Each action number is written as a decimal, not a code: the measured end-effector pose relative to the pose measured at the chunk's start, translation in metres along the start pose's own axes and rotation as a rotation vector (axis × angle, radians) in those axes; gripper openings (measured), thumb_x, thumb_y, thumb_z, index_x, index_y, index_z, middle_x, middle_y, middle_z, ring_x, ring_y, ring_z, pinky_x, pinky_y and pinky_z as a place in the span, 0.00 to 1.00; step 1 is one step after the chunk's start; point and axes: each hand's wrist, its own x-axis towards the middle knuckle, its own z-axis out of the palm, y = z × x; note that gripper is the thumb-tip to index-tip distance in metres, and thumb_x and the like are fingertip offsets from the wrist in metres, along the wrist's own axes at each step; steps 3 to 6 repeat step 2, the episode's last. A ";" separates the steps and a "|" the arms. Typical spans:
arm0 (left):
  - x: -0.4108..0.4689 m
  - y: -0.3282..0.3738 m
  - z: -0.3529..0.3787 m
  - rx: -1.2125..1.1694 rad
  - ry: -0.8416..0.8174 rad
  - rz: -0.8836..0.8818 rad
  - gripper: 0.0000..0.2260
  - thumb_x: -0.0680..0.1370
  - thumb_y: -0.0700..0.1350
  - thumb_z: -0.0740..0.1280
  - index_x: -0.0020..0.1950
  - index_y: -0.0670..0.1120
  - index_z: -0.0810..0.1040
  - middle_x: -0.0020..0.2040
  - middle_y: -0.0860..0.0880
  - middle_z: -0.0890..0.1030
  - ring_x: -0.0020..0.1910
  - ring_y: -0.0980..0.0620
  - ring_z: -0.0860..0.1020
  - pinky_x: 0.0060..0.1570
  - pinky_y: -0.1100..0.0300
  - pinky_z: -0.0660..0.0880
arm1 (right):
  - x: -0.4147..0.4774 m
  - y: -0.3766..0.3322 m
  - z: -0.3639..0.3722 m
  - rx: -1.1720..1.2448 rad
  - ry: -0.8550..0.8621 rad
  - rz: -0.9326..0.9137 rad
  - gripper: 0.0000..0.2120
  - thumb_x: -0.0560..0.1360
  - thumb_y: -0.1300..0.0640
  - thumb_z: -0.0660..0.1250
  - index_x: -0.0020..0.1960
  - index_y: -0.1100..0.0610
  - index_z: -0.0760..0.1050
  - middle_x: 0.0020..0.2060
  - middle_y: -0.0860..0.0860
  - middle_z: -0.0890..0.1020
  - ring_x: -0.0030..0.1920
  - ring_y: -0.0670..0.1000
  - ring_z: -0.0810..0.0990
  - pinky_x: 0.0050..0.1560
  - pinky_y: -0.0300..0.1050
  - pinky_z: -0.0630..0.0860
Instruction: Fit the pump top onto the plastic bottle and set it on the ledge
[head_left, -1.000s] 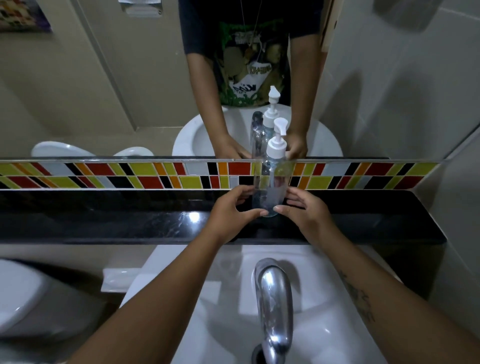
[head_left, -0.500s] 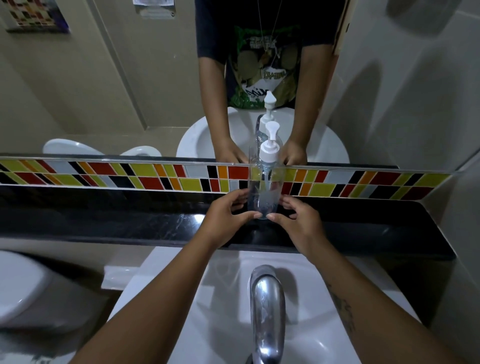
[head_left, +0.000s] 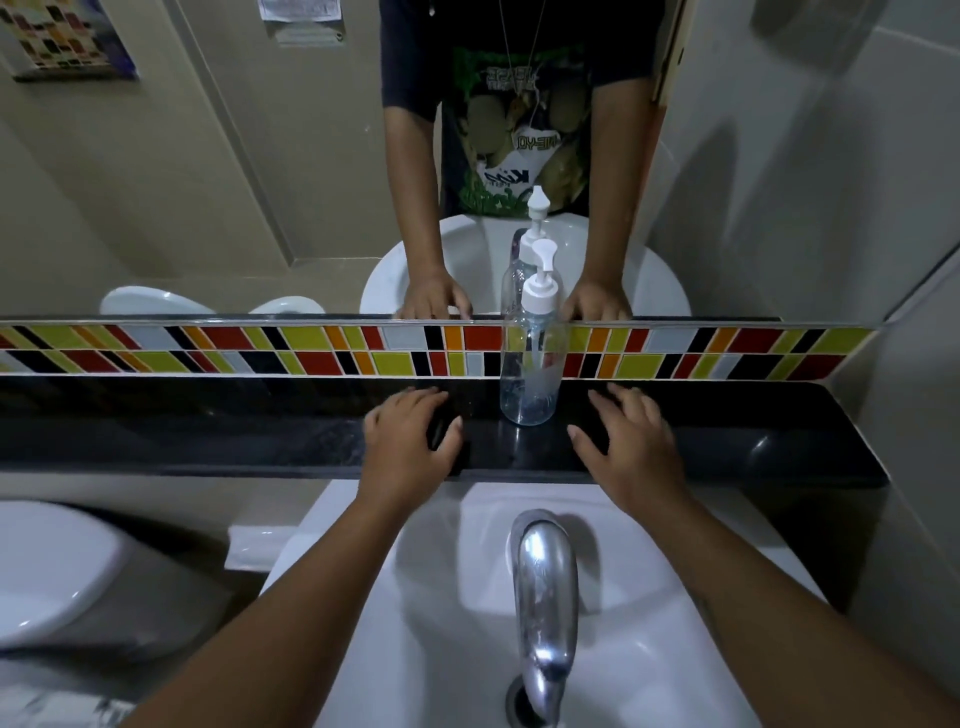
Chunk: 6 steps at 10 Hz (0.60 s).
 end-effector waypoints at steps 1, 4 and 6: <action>0.003 -0.012 -0.007 0.195 -0.036 -0.042 0.26 0.80 0.58 0.63 0.76 0.48 0.70 0.76 0.48 0.72 0.77 0.45 0.64 0.76 0.46 0.55 | 0.001 0.006 0.000 -0.117 0.052 0.097 0.32 0.76 0.41 0.61 0.73 0.59 0.66 0.73 0.60 0.67 0.75 0.63 0.60 0.75 0.62 0.56; 0.008 -0.018 -0.005 0.311 -0.122 -0.122 0.34 0.80 0.65 0.54 0.81 0.47 0.60 0.81 0.47 0.61 0.81 0.44 0.56 0.78 0.44 0.50 | 0.001 0.005 0.000 -0.168 0.016 0.213 0.37 0.76 0.37 0.57 0.76 0.60 0.60 0.76 0.59 0.62 0.77 0.61 0.55 0.76 0.60 0.49; 0.008 -0.018 -0.005 0.311 -0.122 -0.122 0.34 0.80 0.65 0.54 0.81 0.47 0.60 0.81 0.47 0.61 0.81 0.44 0.56 0.78 0.44 0.50 | 0.001 0.005 0.000 -0.168 0.016 0.213 0.37 0.76 0.37 0.57 0.76 0.60 0.60 0.76 0.59 0.62 0.77 0.61 0.55 0.76 0.60 0.49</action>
